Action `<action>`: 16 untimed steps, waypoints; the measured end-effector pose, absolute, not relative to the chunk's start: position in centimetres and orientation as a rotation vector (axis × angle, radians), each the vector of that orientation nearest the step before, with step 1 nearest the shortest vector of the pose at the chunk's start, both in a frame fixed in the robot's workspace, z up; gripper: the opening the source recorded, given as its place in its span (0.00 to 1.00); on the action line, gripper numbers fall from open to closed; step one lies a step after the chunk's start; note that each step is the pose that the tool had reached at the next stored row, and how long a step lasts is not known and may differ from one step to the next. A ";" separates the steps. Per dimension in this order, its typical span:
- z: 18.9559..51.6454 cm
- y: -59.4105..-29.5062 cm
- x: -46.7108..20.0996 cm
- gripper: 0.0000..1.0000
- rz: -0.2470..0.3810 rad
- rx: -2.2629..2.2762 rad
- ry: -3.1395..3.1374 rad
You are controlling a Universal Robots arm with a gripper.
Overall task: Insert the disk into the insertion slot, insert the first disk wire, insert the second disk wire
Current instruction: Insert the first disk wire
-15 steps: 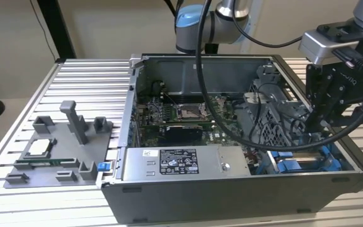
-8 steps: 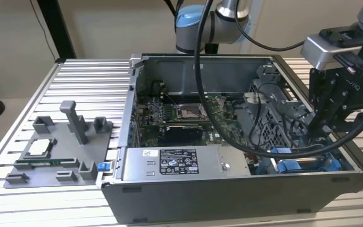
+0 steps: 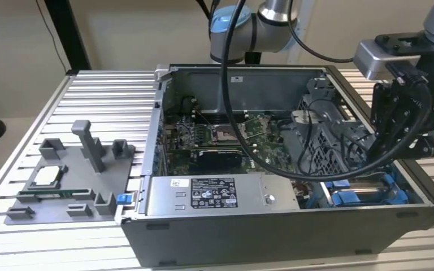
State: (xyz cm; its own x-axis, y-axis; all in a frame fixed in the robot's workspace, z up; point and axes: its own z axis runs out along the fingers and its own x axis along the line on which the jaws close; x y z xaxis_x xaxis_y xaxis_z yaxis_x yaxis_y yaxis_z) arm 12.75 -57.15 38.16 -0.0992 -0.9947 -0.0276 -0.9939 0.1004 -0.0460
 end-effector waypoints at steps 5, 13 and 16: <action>38.2 -57.1 12.7 0.00 -0.025 -2.063 2.301; 38.1 -57.1 12.7 0.00 -0.025 -2.062 2.302; 38.0 -57.1 12.7 0.00 -0.025 -2.062 2.302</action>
State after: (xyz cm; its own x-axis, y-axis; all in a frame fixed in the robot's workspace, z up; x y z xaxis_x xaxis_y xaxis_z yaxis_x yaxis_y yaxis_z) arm 12.71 -57.15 37.98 -0.1087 -0.9937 -0.0274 -0.9929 0.1099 -0.0460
